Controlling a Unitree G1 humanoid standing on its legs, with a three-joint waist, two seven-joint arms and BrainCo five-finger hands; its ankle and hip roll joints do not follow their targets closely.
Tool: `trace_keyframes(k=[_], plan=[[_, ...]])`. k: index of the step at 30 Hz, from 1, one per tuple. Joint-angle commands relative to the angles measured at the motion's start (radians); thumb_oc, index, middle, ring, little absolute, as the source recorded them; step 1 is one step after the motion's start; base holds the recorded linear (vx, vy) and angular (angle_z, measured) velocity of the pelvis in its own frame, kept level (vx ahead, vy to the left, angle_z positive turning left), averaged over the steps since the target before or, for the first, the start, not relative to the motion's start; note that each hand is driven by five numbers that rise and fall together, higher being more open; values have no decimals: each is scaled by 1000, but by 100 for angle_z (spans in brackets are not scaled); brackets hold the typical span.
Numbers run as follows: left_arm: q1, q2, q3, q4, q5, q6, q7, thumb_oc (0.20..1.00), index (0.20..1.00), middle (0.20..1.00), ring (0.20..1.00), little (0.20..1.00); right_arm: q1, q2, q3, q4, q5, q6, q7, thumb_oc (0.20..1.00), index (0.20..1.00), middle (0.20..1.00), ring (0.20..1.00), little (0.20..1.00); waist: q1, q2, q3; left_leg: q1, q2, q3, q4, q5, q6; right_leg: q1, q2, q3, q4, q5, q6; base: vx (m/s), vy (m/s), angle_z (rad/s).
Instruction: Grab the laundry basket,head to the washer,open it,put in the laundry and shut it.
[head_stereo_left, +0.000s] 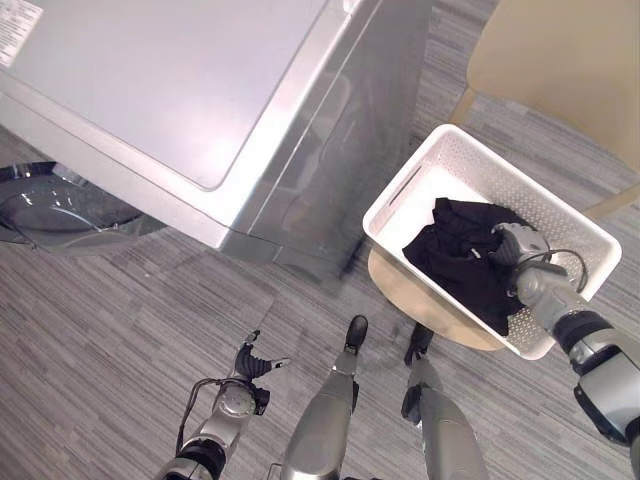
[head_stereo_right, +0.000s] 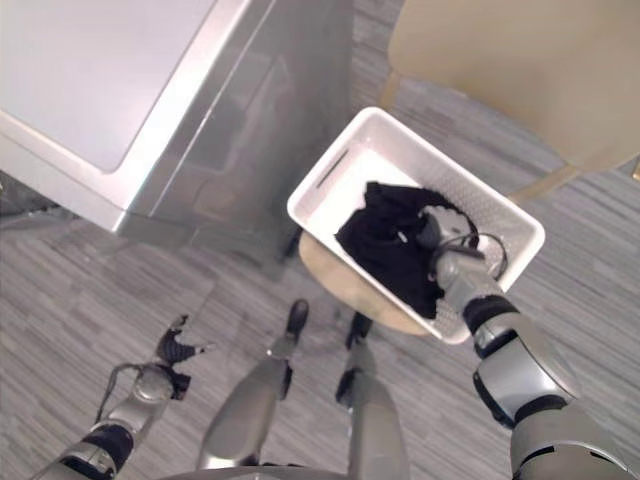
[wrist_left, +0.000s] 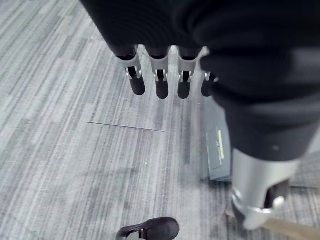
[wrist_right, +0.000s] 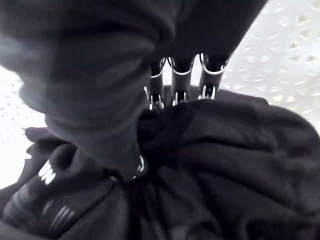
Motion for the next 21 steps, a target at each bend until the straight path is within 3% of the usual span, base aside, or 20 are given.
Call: trace_keyframes(k=[1,7,14,15,21], plan=[[17,20,20,-18,-27,7,-3,1000,1000,1000,1000,1000,67,2,-55,-58,104,-27,-11,200,200,200,200,200,1,-36,-39,11,-57,12,-79,44,0,27,-8,51,123,-212,79,0,0,0],[65,24,60,-62,-9,22,-32,1000,1000,1000,1000,1000,211,36,-233,-220,260,-68,-3,200,200,200,200,200,-23,-47,-61,69,-53,30,-87,23,1,93,-12,51,98,-209,85,17,22,0],[108,21,99,-103,0,37,-41,1000,1000,1000,1000,1000,314,97,-345,-347,415,-108,21,200,200,200,200,200,-36,-59,-84,109,-49,49,-83,3,11,140,-10,62,82,-206,89,19,17,-5],[147,21,131,-139,-6,49,-52,1000,1000,1000,1000,1000,383,125,-394,-477,505,-133,56,200,200,200,200,200,-46,-73,-103,145,-49,59,-69,-21,21,175,-5,76,84,-212,91,51,41,-28],[219,10,175,-181,7,73,-71,1000,1000,1000,1000,1000,505,138,-458,-757,583,-164,152,200,200,200,200,200,-83,-84,-168,232,-48,86,-48,-67,46,247,-10,98,105,-228,102,76,95,-22]])
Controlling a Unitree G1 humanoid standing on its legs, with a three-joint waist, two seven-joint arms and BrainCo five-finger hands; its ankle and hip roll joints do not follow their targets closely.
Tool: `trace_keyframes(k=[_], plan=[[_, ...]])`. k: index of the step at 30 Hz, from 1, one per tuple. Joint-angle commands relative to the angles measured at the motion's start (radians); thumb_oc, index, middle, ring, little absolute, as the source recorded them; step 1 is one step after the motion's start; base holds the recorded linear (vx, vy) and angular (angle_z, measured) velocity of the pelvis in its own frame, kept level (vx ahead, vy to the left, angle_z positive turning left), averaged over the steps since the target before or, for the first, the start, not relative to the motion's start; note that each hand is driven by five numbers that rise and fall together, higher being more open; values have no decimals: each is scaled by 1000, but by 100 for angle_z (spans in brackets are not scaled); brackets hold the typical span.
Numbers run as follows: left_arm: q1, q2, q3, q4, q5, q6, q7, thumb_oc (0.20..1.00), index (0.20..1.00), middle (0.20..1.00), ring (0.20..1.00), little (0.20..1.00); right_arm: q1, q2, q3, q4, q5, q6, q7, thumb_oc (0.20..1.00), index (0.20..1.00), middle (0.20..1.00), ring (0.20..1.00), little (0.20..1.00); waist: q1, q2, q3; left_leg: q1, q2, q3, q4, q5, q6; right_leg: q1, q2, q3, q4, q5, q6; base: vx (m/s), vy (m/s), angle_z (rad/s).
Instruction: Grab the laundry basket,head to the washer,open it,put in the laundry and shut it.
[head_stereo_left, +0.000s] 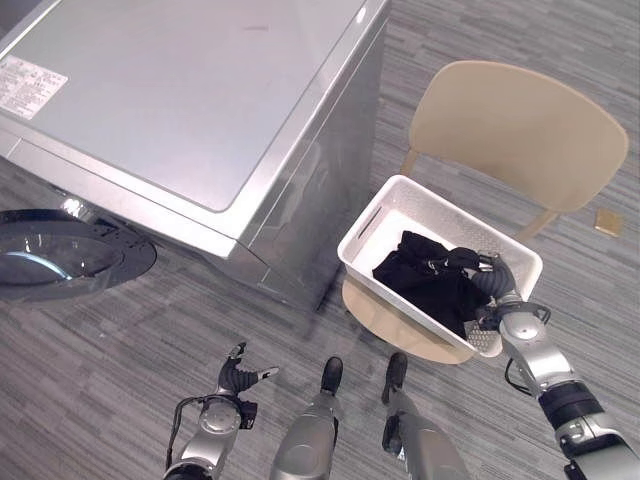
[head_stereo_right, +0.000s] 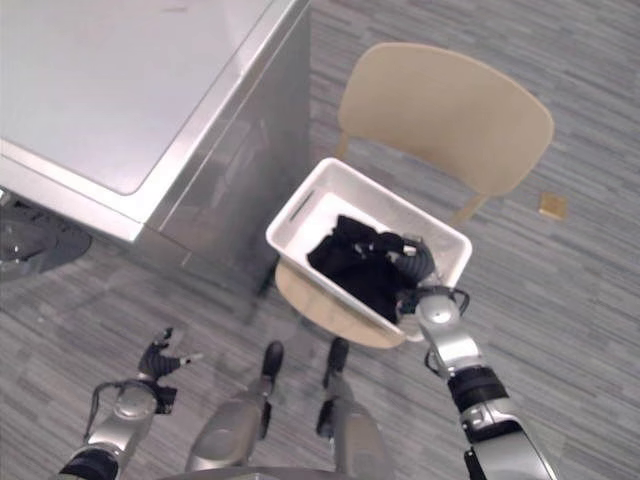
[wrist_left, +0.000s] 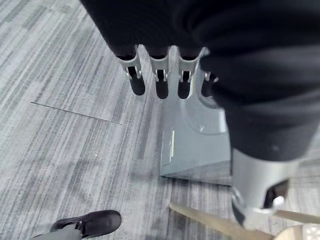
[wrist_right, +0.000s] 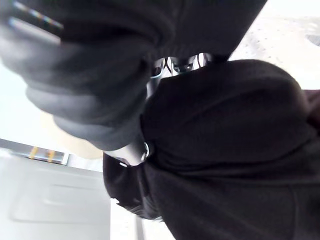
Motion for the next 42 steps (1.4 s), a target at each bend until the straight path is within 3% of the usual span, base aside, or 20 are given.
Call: trace_keyframes(k=[1,7,10,12,15,17,18,19,22,23,24,25,27,28,29,31,34,36,42], plan=[[49,3,11,5,8,7,-5,1000,1000,1000,1000,1000,28,-11,-34,-138,87,-98,66,200,200,200,200,200,-17,8,-123,2,-41,27,-11,-37,33,45,-11,22,145,-227,94,49,68,-15],[74,-1,14,-35,17,20,-10,1000,1000,1000,1000,1000,110,15,-73,-309,160,-122,121,200,200,200,200,200,-49,21,-136,45,-36,27,9,-44,42,51,1,71,260,-257,102,-36,55,-24],[57,13,17,-67,26,17,-4,1000,1000,1000,1000,1000,169,34,-113,-408,187,-154,137,200,200,200,200,200,-81,31,-138,2,-39,-20,32,-3,31,71,60,186,438,-312,88,-249,-38,20],[55,14,16,-72,30,18,-9,1000,1000,1000,1000,1000,182,43,-124,-428,187,-151,143,200,200,200,200,200,-84,33,-153,-14,-38,-30,31,9,25,74,70,198,472,-310,84,-166,-109,103],[56,13,20,-101,35,11,6,1000,1000,1000,1000,1000,171,58,-115,-459,143,-160,130,200,200,200,200,200,-66,21,-179,-69,-40,-40,38,36,2,142,78,231,443,-315,73,-174,-144,65],[59,9,17,-120,22,9,13,1000,1000,1000,1000,1000,146,66,-88,-440,151,-158,122,200,200,200,200,200,-36,14,-180,-114,-36,-29,45,69,-28,212,82,210,304,-391,41,-325,-220,10],[67,12,12,-160,19,10,15,1000,1000,1000,1000,1000,129,66,-77,-435,165,-160,112,200,200,200,200,200,-17,25,-170,-176,-25,-35,43,130,-65,222,119,226,220,-409,16,-482,-273,26],[79,12,12,-191,11,9,8,1000,1000,1000,1000,1000,124,61,-72,-432,170,-160,111,200,200,200,200,200,-9,34,-160,-202,-22,-43,36,154,-77,217,138,237,195,-413,3,-378,-196,40],[82,18,7,-248,18,6,-5,1000,1000,1000,1000,1000,117,45,-71,-431,173,-159,108,200,200,200,200,200,-8,50,-138,-222,-13,-43,10,177,-88,198,152,213,183,-400,-3,-320,-109,48],[70,29,-8,-306,40,-3,-11,1000,1000,1000,1000,1000,108,27,-68,-426,168,-159,103,200,200,200,200,200,-34,45,-112,-223,-10,20,22,131,-67,175,130,178,182,-377,0,-354,-48,52],[69,29,-8,-307,40,-2,-12,1000,1000,1000,1000,1000,108,27,-68,-426,168,-159,103,200,200,200,200,200,-34,48,-113,-226,-8,18,23,132,-67,173,132,178,181,-374,0,-380,-1,81],[60,42,-23,-368,60,-15,-25,1000,1000,1000,1000,1000,108,14,-66,-444,158,-152,108,200,200,200,200,200,-55,33,-116,-199,6,65,72,89,-46,164,98,136,154,-349,11,-215,27,97],[49,46,-33,-388,70,-26,-25,1000,1000,1000,1000,1000,106,8,-62,-454,154,-153,112,200,200,200,200,200,-64,26,-124,-190,9,68,94,71,-43,157,83,117,137,-332,15,-190,25,102],[15,57,-63,-435,83,-42,-26,1000,1000,1000,1000,1000,100,-2,-52,-477,154,-158,124,200,200,200,200,200,-87,8,-134,-149,24,89,131,12,-33,146,52,84,124,-314,21,-107,10,91],[14,57,-63,-436,83,-42,-26,1000,1000,1000,1000,1000,99,-2,-52,-477,154,-158,124,200,200,200,200,200,-88,9,-136,-152,25,88,130,15,-33,143,53,82,123,-311,21,-137,29,86],[-30,56,-102,-477,94,-56,-21,1000,1000,1000,1000,1000,82,-9,-30,-497,155,-164,140,200,200,200,200,200,-113,-1,-150,-98,43,106,141,-32,-32,130,34,52,118,-301,22,-66,59,62],[-81,46,-157,-500,104,-65,-19,1000,1000,1000,1000,1000,57,-6,-5,-509,162,-166,143,200,200,200,200,200,-135,0,-170,-49,57,125,108,-27,-35,134,26,20,107,-297,28,18,108,51],[-130,13,-220,-516,107,-69,-13,1000,1000,1000,1000,1000,-11,1,53,-509,175,-168,142,200,200,200,200,200,-143,5,-200,-9,53,131,18,-25,-32,149,27,7,96,-289,37,85,153,64],[-253,-19,-337,-556,111,-69,-2,1000,1000,1000,1000,1000,-151,41,165,-496,173,-158,120,200,200,200,200,200,-141,-15,-227,61,45,137,-55,-21,-19,171,27,33,101,-284,52,36,112,-19]])
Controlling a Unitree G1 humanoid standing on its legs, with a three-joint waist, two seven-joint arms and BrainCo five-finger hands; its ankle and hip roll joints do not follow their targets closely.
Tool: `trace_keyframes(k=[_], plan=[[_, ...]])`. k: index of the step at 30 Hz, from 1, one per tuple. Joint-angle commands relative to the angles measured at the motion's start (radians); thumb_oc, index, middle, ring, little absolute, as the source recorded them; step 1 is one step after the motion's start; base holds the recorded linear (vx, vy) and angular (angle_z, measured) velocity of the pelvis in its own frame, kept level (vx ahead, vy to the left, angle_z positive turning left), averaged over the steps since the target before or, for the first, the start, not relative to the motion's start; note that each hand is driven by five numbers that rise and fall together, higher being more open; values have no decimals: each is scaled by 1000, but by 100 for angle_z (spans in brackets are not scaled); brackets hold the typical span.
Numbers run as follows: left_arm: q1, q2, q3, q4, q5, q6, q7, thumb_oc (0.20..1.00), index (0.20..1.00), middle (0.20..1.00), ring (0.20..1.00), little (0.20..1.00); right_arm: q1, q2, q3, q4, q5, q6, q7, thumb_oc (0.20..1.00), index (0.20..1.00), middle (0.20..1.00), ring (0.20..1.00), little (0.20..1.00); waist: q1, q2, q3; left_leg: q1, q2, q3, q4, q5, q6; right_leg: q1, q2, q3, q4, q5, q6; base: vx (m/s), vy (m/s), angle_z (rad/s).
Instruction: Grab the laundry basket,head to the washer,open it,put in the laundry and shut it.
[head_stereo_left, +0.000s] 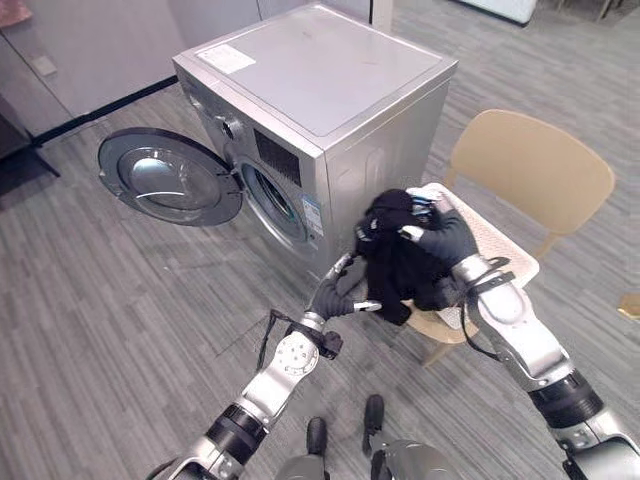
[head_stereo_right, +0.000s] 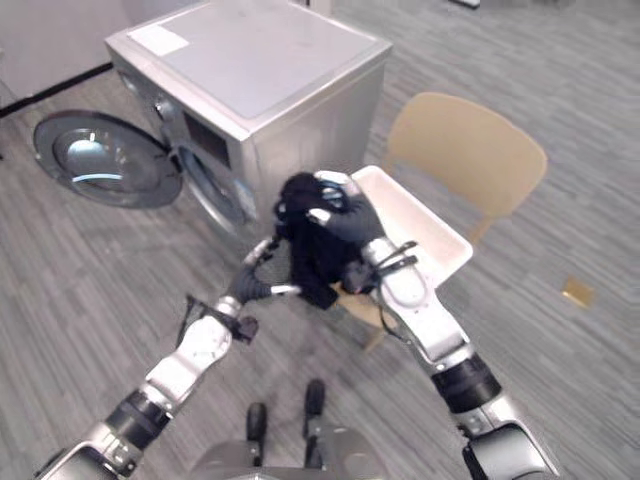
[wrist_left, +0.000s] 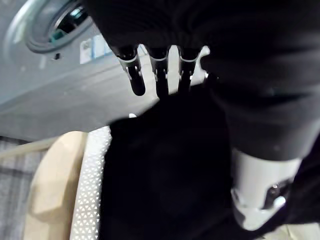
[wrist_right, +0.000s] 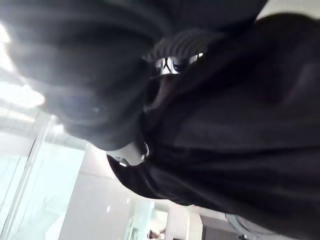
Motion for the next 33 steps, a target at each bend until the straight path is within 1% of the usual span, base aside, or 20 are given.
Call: trace_keyframes(k=[1,2,5,6,7,8,12,13,14,19,20,21,22,24,25,27,29,30,32,33], plan=[[-28,31,-29,-12,33,-57,29,1000,1000,1000,1000,1000,-47,51,-25,-40,34,-79,-28,200,200,200,200,200,9,-22,-106,-29,-10,20,-25,-2,-2,123,-53,63,69,-188,69,21,57,-27],[-79,17,-63,-3,40,-57,39,1000,1000,1000,1000,1000,-107,62,4,-27,41,-79,-39,200,200,200,200,200,8,-26,-115,-19,-11,28,-32,-4,0,123,-52,71,75,-188,73,21,57,-19],[-137,0,-93,22,62,-49,70,1000,1000,1000,1000,1000,-154,82,31,-19,61,-83,-51,200,200,200,200,200,6,-31,-125,-14,-12,33,-32,-8,2,125,-52,80,78,-187,75,19,32,5],[-171,-19,-100,50,75,-43,104,551,551,551,551,551,-172,107,45,-22,85,-83,-57,200,200,200,200,200,3,-32,-132,-11,-13,36,-32,-9,0,127,-53,83,80,-187,76,0,0,0],[-172,-20,-100,51,75,-44,105,200,200,200,200,200,-172,107,45,-22,85,-84,-57,200,200,200,200,200,3,-32,-132,-11,-13,36,-32,-9,0,127,-53,83,80,-187,76,12,11,-6],[-185,-33,-93,68,78,-39,138,200,200,200,200,200,-156,120,55,-37,110,-87,-52,200,200,200,200,200,-2,-31,-135,-7,-12,38,-32,-8,1,129,-54,87,82,-187,75,3,3,-7],[-164,-30,-68,40,81,-35,162,200,200,200,200,200,-83,144,78,-66,153,-83,-18,200,200,200,200,200,-5,-25,-142,2,-14,44,-32,-11,3,138,-55,93,79,-185,75,21,2,-4],[-137,-24,-50,17,77,-38,166,200,200,200,200,200,-36,149,95,-68,161,-78,4,768,768,768,768,768,-7,-20,-146,9,-13,49,-32,-13,4,144,-56,95,75,-184,75,18,1,-4],[-125,-20,-38,10,74,-39,167,200,200,200,200,200,-15,146,97,-65,159,-74,11,1000,1000,1000,1000,1000,-7,-18,-147,11,-13,50,-32,-14,4,145,-56,97,73,-184,75,17,1,-9],[-57,10,16,-21,51,-43,158,200,200,200,200,200,66,106,74,-67,128,-60,27,1000,1000,1000,1000,1000,-11,-10,-154,18,-13,53,-32,-14,4,154,-57,97,65,-182,75,10,-7,-7],[-18,25,44,-32,36,-43,145,200,200,200,200,200,105,78,38,-74,91,-53,28,1000,1000,1000,1000,1000,-13,-7,-156,19,-14,53,-32,-13,3,157,-58,96,61,-181,76,0,0,0],[-18,25,44,-33,36,-43,145,200,200,200,200,200,106,78,38,-74,91,-52,28,1000,1000,1000,1000,1000,-13,-7,-156,19,-14,53,-32,-13,3,157,-58,96,61,-181,76,12,-36,1],[34,42,81,-36,19,-44,125,200,200,200,200,200,155,40,-3,-82,33,-46,28,1000,1000,1000,1000,1000,-15,-5,-156,20,-12,54,-32,-11,2,160,-58,95,58,-180,77,2,-30,2],[60,50,98,-38,13,-41,116,200,200,200,200,200,182,26,-25,-85,11,-41,27,1000,1000,1000,1000,1000,-15,-3,-158,20,-11,54,-32,-10,2,160,-58,95,57,-179,78,1,-15,1],[117,71,141,-30,12,-39,90,200,200,200,200,200,248,-11,-83,-78,-36,-36,29,1000,1000,1000,1000,1000,-18,0,-157,21,-10,55,-32,-9,1,159,-58,96,56,-178,78,0,0,0],[149,80,161,-23,15,-38,79,200,200,200,200,200,285,-26,-109,-74,-60,-30,31,1000,1000,1000,1000,1000,-19,3,-159,22,-9,55,-32,-9,0,160,-58,97,56,-178,79,0,0,0],[237,98,228,46,6,-29,45,200,200,200,200,200,394,-72,-186,-23,-139,-17,41,1000,1000,1000,1000,1000,-21,8,-154,23,-6,56,-32,-3,-1,159,-57,96,57,-176,80,0,0,0],[239,98,228,45,6,-29,44,200,200,200,200,200,395,-72,-186,-24,-139,-17,41,1000,1000,1000,1000,1000,-21,9,-154,24,-6,56,-32,-4,-1,159,-57,96,57,-177,80,-3,-18,-4],[317,117,296,127,7,-21,15,200,200,200,200,200,499,-89,-244,91,-224,2,42,1000,1000,1000,1000,1000,-21,15,-147,23,-5,56,-32,2,-2,159,-56,92,58,-177,79,-10,-27,-5],[318,117,296,128,7,-22,15,200,200,200,200,200,499,-89,-244,92,-225,1,42,1000,1000,1000,1000,1000,-21,15,-147,24,-5,56,-32,2,-3,159,-56,92,58,-177,79,0,0,0]])
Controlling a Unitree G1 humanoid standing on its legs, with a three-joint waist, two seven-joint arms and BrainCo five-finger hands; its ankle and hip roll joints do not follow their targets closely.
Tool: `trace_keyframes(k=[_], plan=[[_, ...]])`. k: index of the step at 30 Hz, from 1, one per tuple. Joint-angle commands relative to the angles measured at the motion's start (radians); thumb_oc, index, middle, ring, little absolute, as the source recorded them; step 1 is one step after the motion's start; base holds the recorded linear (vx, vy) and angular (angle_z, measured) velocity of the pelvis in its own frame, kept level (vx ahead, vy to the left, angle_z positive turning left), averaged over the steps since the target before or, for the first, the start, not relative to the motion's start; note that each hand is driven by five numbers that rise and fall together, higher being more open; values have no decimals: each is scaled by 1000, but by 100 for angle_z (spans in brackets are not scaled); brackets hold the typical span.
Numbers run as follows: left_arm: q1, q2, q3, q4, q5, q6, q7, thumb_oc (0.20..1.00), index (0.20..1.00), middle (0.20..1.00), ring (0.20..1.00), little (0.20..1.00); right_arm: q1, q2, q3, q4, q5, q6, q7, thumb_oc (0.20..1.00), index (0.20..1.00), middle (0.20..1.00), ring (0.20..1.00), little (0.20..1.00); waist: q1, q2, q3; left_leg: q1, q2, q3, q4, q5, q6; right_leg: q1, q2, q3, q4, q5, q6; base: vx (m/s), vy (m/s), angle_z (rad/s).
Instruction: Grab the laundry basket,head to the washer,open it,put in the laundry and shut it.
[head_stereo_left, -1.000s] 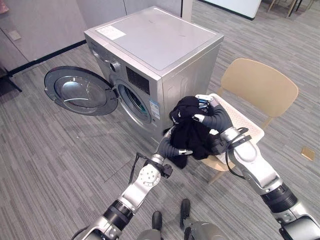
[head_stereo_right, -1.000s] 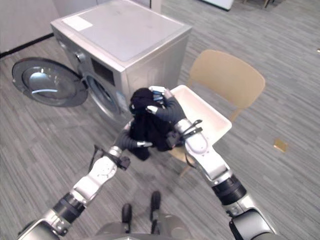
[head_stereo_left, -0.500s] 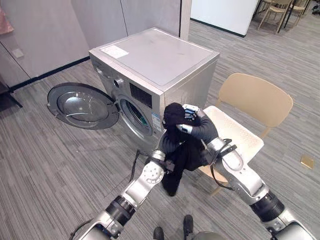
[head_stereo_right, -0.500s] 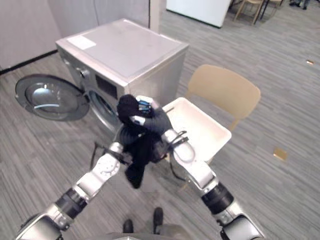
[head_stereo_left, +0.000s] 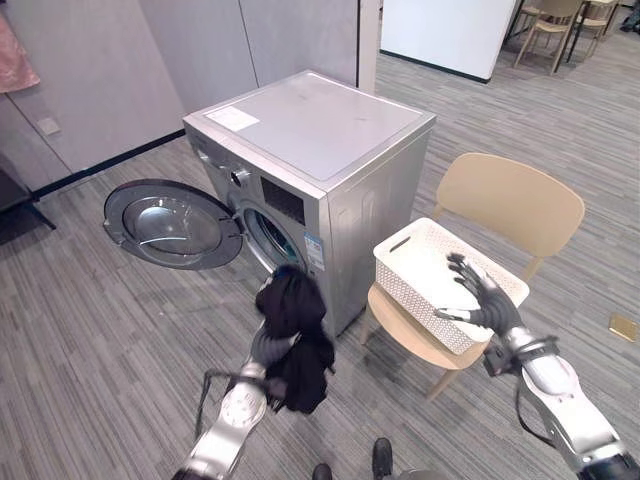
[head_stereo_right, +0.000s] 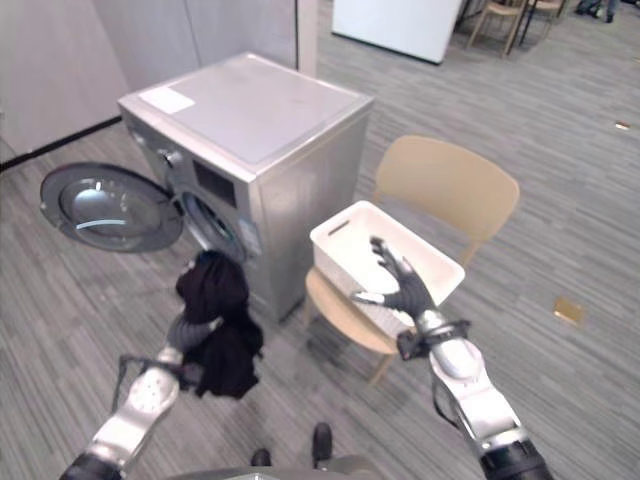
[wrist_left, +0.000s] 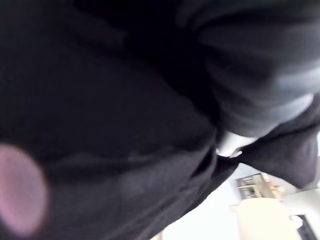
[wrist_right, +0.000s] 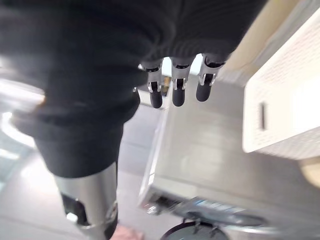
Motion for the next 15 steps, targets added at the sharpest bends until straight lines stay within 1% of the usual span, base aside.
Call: trace_keyframes(k=[1,2,3,4,6,8,9,11,12,13,14,15], plan=[[-47,26,50,31,-25,-57,-17,200,200,200,200,200,-5,12,-24,15,-93,-29,-3,1000,1000,1000,1000,1000,-12,-29,-41,-57,-2,-10,-7,-22,-21,93,-54,25,60,-190,91,0,0,0],[1,36,93,85,-29,-47,-36,200,200,200,200,200,48,18,-53,122,-143,-6,-3,1000,1000,1000,1000,1000,-12,-23,-35,-57,-1,-12,-7,-19,-22,93,-53,23,62,-193,89,0,0,0],[16,35,114,120,-38,-40,-42,200,200,200,200,200,62,32,-63,176,-147,4,0,1000,1000,1000,1000,1000,-12,-21,-33,-57,-1,-12,-7,-17,-21,93,-52,22,62,-193,88,0,0,0],[57,30,160,161,-49,-33,-52,200,200,200,200,200,80,65,-84,299,-165,9,-10,1000,1000,1000,1000,1000,-10,-17,-27,-57,0,-13,-7,-14,-21,96,-52,21,60,-194,86,0,0,0],[83,23,199,205,-58,-24,-51,200,200,200,200,200,86,91,-95,412,-175,19,-16,1000,1000,1000,1000,1000,-5,-14,-20,-56,1,-17,-7,-10,-20,96,-49,22,62,-197,83,-24,-31,-1],[93,16,227,234,-64,-19,-50,200,200,200,200,200,79,98,-103,478,-190,22,-23,1000,1000,1000,1000,1000,-1,-13,-12,-55,1,-20,-7,-8,-19,99,-48,23,62,-201,80,0,0,0],[93,16,227,234,-64,-19,-50,200,200,200,200,200,78,98,-103,479,-190,21,-23,1000,1000,1000,1000,1000,-2,-13,-12,-54,1,-20,-7,-8,-19,100,-48,23,62,-201,80,0,0,0],[96,9,249,248,-76,-16,-43,200,200,200,200,200,66,107,-97,546,-195,25,-28,1000,1000,1000,1000,1000,6,-12,5,-61,1,-27,2,-4,-19,97,-47,21,67,-205,75,-58,-27,0],[88,7,253,260,-81,-14,-37,200,200,200,200,200,54,111,-95,568,-195,26,-33,1000,1000,1000,1000,1000,8,-14,20,-73,1,-31,17,-2,-20,92,-49,18,71,-205,73,-175,-28,1],[67,2,250,267,-92,-16,-26,200,200,200,200,200,35,121,-88,612,-191,28,-45,1000,1000,1000,1000,1000,16,-15,52,-117,-1,-36,60,-4,-24,78,-54,6,76,-205,69,-213,-29,11],[55,1,249,265,-99,-17,-20,200,200,200,200,200,28,123,-86,620,-186,29,-52,1000,1000,1000,1000,1000,21,-16,65,-143,-2,-39,86,-5,-27,72,-58,-6,76,-204,66,-171,-19,26],[55,1,249,265,-99,-17,-20,200,200,200,200,200,27,123,-86,621,-186,28,-52,1000,1000,1000,1000,1000,19,-16,65,-146,-2,-41,90,-6,-27,71,-58,-8,76,-205,66,-100,-13,42]])
